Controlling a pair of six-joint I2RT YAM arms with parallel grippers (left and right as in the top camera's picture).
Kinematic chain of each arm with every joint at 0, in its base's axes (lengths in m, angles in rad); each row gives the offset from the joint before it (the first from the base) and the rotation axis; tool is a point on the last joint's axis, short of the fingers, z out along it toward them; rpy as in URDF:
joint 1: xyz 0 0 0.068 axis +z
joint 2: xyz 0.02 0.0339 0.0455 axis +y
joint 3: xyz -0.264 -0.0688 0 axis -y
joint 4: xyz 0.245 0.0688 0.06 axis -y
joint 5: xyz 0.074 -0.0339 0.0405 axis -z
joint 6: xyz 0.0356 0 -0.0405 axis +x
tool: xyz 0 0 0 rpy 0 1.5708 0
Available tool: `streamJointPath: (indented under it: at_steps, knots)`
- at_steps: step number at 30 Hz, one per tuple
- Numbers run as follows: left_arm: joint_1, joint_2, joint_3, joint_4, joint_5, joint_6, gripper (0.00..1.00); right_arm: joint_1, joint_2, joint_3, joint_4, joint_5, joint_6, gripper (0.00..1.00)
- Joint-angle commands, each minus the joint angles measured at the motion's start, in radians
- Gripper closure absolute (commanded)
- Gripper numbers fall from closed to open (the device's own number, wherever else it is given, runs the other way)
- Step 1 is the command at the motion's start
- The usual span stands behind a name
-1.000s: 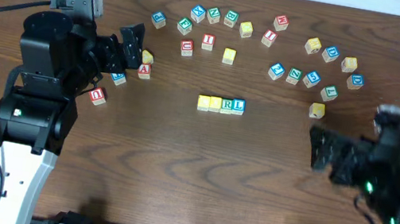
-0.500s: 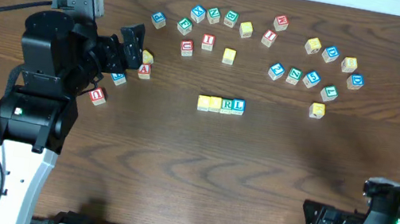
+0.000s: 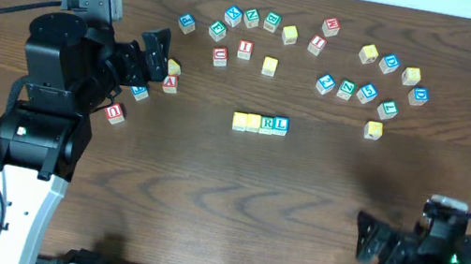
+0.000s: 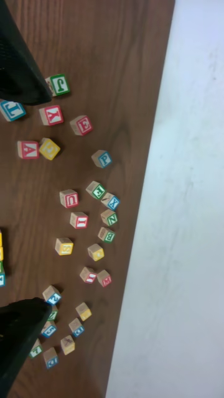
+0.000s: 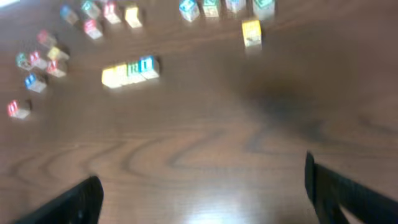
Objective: Spell out CORL
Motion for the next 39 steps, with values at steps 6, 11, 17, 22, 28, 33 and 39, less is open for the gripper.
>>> streamJointPath:
  at_steps: [6, 11, 17, 22, 28, 33, 39]
  knots:
    - [0.005, 0.005, -0.005, 0.001, -0.010, 0.002, 0.02, -0.004, -0.197, -0.386, 0.518, 0.026, -0.143, 0.01]
    - [0.005, 0.005, -0.005, 0.001, -0.010, 0.002, 0.02, -0.004, -0.300, -0.600, 0.783, 0.026, -0.330, 0.01]
    - [0.005, 0.005, -0.005, 0.001, -0.010, 0.002, 0.02, -0.004, -0.414, -0.792, 0.999, 0.027, -0.407, 0.01]
    - [0.005, 0.005, -0.005, 0.001, -0.010, 0.002, 0.02, -0.004, -0.480, -0.880, 1.045, 0.030, -0.414, 0.01]
    - [0.005, 0.005, -0.005, 0.001, -0.010, 0.002, 0.02, -0.004, -0.497, -0.939, 1.067, 0.030, -0.413, 0.01]
    - [0.005, 0.005, -0.005, 0.001, -0.010, 0.002, 0.03, -0.004, -0.497, -0.941, 1.071, 0.026, -0.404, 0.01]
    - [0.005, 0.005, -0.005, 0.001, -0.010, 0.002, 0.02, -0.004, -0.497, -0.946, 1.085, 0.023, -0.341, 0.01]
